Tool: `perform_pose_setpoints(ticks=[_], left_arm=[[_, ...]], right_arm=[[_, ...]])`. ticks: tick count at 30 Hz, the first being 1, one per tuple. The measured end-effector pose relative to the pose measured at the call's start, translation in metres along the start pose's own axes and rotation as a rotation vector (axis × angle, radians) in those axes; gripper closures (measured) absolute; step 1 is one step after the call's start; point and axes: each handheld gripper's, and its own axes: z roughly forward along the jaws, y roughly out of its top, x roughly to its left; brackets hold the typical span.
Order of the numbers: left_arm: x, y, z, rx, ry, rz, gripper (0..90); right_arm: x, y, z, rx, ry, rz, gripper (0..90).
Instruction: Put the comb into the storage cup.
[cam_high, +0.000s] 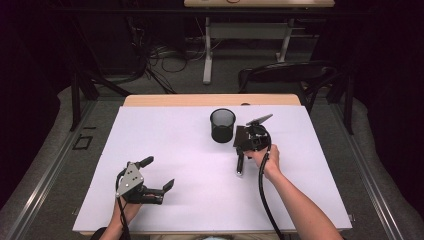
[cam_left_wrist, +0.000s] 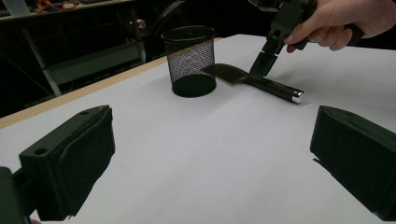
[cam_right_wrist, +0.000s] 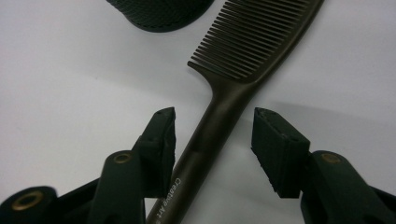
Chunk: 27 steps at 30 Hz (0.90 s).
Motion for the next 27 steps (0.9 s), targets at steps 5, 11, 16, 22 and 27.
perform_pose_setpoints(ticks=[5, 11, 16, 22, 27], left_arm=[[0.0, 0.0, 0.0, 0.0, -0.002, 0.0, 0.0], [0.0, 0.0, 0.0, -0.001, -0.002, 0.001, 0.0], [0.0, 0.0, 0.0, -0.001, -0.004, 0.0, 0.0], [0.0, 0.0, 0.0, -0.001, -0.003, 0.0, 0.0], [0.0, 0.0, 0.0, -0.002, -0.002, 0.0, 0.0]], right_arm=[[0.0, 0.002, 0.006, -0.017, 0.009, 0.03, 55.1], [-0.001, 0.004, 0.013, -0.027, 0.008, 0.067, 57.8], [0.0, 0.006, 0.014, -0.004, -0.025, 0.091, 62.9], [-0.007, 0.004, 0.013, -0.021, -0.008, 0.175, 72.0], [-0.017, 0.001, 0.01, -0.039, 0.027, 0.212, 72.6]])
